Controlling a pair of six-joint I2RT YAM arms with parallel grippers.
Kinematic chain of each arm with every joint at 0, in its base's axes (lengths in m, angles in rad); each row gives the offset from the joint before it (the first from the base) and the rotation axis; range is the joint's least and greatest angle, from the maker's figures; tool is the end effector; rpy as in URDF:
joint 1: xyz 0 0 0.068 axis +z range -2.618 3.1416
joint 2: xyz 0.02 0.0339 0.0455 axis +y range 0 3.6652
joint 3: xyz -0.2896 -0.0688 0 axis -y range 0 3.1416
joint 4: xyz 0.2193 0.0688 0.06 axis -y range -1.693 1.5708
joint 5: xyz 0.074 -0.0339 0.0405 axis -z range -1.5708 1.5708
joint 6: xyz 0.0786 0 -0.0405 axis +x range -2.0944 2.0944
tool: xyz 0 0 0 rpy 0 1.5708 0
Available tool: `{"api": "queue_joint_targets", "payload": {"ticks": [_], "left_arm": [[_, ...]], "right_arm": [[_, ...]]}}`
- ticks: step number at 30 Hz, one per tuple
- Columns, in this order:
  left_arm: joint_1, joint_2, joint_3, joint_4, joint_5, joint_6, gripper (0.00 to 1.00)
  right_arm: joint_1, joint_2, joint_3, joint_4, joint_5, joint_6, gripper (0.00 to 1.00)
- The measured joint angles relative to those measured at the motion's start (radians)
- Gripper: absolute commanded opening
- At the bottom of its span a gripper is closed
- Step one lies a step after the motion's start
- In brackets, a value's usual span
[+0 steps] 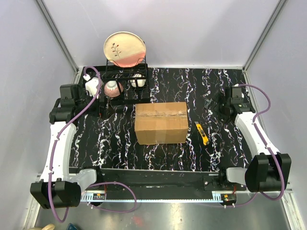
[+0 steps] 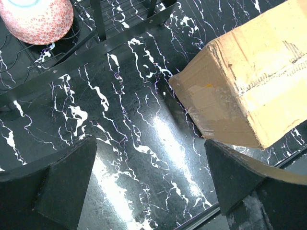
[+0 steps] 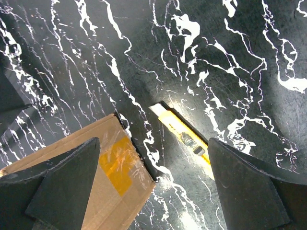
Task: Unpack the express box
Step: Pick up the knife from the center of the board.
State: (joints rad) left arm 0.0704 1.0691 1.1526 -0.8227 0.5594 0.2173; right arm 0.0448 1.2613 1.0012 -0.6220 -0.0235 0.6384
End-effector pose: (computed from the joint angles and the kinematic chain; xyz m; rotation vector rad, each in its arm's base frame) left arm 0.2006 -0.0277 0.3508 0.4404 2.1770 -0.4869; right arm 0.2558 0.0133 0.2731 0.7155 2.3754 0.3255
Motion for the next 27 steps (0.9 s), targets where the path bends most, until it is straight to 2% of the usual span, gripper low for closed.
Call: {"api": "queue_joint_targets", "payload": {"ticks": [8,15,19,27], "left_arm": [[0.0,0.006,0.0,-0.008,0.02,0.0,0.99],[0.0,0.021,0.0,-0.014,0.04,0.0,0.99],[0.0,0.021,0.003,-0.018,0.048,0.001,0.99],[0.0,0.025,0.013,-0.031,0.068,0.004,0.99]], "right_arm": [[0.022,0.0,-0.067,0.006,0.036,0.006,1.0],[0.155,0.048,-0.091,0.005,0.153,0.008,1.0],[0.207,0.101,-0.109,0.013,0.19,0.011,0.97],[0.219,0.096,-0.174,0.027,0.245,0.019,0.9]]}}
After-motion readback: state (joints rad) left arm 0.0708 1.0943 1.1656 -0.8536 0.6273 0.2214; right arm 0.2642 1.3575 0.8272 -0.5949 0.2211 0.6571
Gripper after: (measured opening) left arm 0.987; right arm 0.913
